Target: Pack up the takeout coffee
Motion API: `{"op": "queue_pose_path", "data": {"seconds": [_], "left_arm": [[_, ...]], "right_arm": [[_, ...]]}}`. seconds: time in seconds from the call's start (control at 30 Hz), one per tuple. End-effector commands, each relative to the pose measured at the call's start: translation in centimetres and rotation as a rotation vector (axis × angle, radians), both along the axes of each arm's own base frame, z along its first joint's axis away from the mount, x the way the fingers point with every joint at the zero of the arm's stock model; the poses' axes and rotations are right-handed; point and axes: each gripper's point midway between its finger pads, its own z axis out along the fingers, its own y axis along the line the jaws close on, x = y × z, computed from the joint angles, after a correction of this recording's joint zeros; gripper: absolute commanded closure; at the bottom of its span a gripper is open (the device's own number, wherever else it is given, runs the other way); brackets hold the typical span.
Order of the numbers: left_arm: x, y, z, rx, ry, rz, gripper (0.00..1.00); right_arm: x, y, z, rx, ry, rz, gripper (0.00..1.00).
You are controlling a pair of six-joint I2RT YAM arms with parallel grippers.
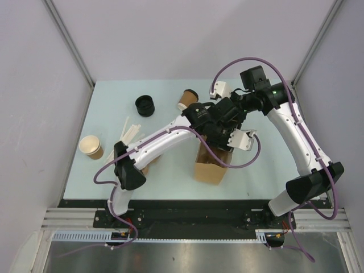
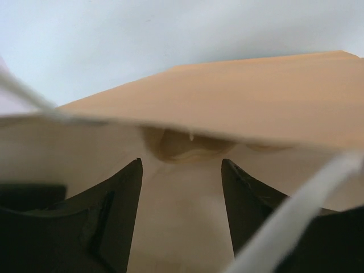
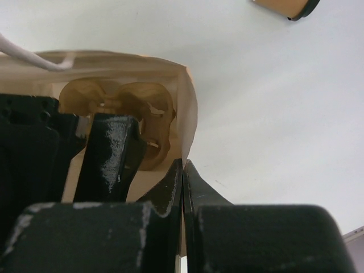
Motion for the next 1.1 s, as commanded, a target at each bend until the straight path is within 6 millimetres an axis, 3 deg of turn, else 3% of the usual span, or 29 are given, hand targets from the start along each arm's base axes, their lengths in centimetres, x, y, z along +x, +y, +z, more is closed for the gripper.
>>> {"op": "queue_pose_path", "data": {"seconds": [0.0, 0.17, 0.37, 0.47, 0.73, 1.07], "left_arm": [[-0.4, 0.1, 6.6, -0.2, -0.062, 0.01, 0.36], [-2.1, 0.5, 10.6, -0.336, -0.063, -0.017, 0.32], [-4.7, 2.3, 12.9, -0.414, -0.055, -0.074, 0.28], [-4.1, 3.0, 11.6, -0.381, -0.092, -0.045, 0.26], [-2.6, 2.8, 12.1, -0.431, -0.129, 0.054, 0.27], [-1.8, 2.1, 8.5, -0.338, -0.158, 0.013, 0.2]], "right_arm": [[-0.6, 0.1, 0.9, 0.012, -0.031, 0.022, 1.0], [-0.4, -0.7, 0.0, -0.004, -0.022, 0.004, 1.0], [0.2, -1.4, 0.1, 0.014, -0.017, -0.025, 1.0], [0.1, -1.1, 0.3, 0.024, -0.019, -0.023, 1.0], [-0.8, -0.4, 1.2, 0.05, -0.016, -0.013, 1.0], [-1.9, 0.5, 2.1, 0.069, -0.004, 0.0, 1.0]]}}
